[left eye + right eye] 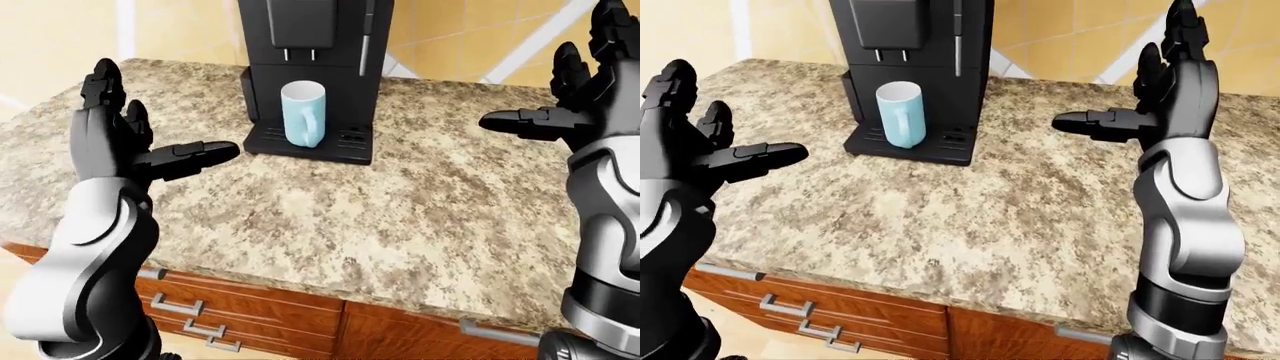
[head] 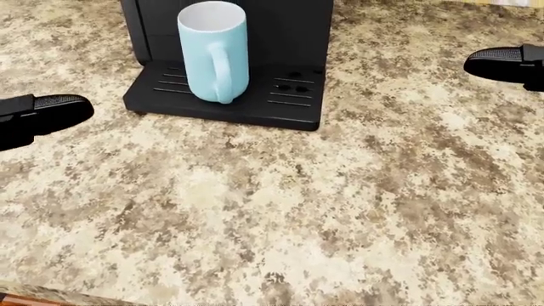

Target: Pick the mug from under the coffee machine dispenser and place it on the counter.

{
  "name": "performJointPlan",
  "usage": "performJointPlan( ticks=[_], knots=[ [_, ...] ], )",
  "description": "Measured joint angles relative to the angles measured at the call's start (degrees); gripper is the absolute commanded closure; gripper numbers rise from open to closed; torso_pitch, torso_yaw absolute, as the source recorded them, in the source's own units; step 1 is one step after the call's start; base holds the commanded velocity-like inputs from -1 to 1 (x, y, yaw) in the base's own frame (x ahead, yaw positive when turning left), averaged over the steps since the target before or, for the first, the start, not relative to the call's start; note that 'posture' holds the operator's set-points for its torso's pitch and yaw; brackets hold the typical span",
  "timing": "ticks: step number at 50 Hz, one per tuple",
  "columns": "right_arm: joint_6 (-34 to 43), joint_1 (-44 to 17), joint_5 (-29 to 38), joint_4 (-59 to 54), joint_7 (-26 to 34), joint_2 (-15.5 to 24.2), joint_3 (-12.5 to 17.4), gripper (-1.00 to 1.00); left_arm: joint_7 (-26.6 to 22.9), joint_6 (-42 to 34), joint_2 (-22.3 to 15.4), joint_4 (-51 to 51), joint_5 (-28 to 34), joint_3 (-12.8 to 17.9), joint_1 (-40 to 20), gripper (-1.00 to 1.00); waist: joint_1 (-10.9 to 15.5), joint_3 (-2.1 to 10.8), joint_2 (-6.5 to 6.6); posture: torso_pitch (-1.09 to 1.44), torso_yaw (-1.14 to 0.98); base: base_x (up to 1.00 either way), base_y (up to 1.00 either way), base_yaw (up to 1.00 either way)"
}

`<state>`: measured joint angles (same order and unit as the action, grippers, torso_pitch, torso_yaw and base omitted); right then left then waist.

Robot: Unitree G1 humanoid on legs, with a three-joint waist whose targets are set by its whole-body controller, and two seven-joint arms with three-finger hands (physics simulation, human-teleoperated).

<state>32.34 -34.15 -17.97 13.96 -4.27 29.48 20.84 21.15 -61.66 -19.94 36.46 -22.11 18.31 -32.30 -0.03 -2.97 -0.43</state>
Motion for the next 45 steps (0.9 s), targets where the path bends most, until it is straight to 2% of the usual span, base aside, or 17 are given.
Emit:
performJointPlan(
  ticks=[7,21,30,40,45],
  knots=[
    [0.2,0.1,0.1,0.3,-0.1,0.0,0.2,-1.00,2.0,-1.6,2.3,3.7,1.5,-1.9,-0.1,-1.00,0.1,0.12,-0.10,0.00,0.00,0.00,0.00,0.00],
    [0.4,-0.1,-0.4,0.2,-0.1,0.5,0.6,-1.00,4.7,-1.5,7.4,-0.3,5.8,-6.9,-4.5,-1.00,0.3,0.13,-0.58,0.00,0.00,0.00,0.00,0.00],
    [0.0,0.4,-0.6,-0.1,-0.3,0.4,0.5,-1.00,6.4,-0.6,11.0,-3.0,10.8,-10.7,-6.8,-1.00,0.4,0.18,-0.92,0.00,0.00,0.00,0.00,0.00],
    [0.7,0.5,-1.0,0.3,-0.7,0.1,0.5,-1.00,6.3,1.4,16.5,-5.4,16.3,-15.7,-4.7,-1.00,0.4,0.29,-1.23,0.00,0.00,0.00,0.00,0.00],
    [0.8,0.6,-1.2,0.5,-0.6,0.1,0.3,-1.00,6.3,1.8,18.2,-7.4,19.2,-17.0,-5.8,-1.00,0.5,0.32,-1.50,0.00,0.00,0.00,0.00,0.00]
  ],
)
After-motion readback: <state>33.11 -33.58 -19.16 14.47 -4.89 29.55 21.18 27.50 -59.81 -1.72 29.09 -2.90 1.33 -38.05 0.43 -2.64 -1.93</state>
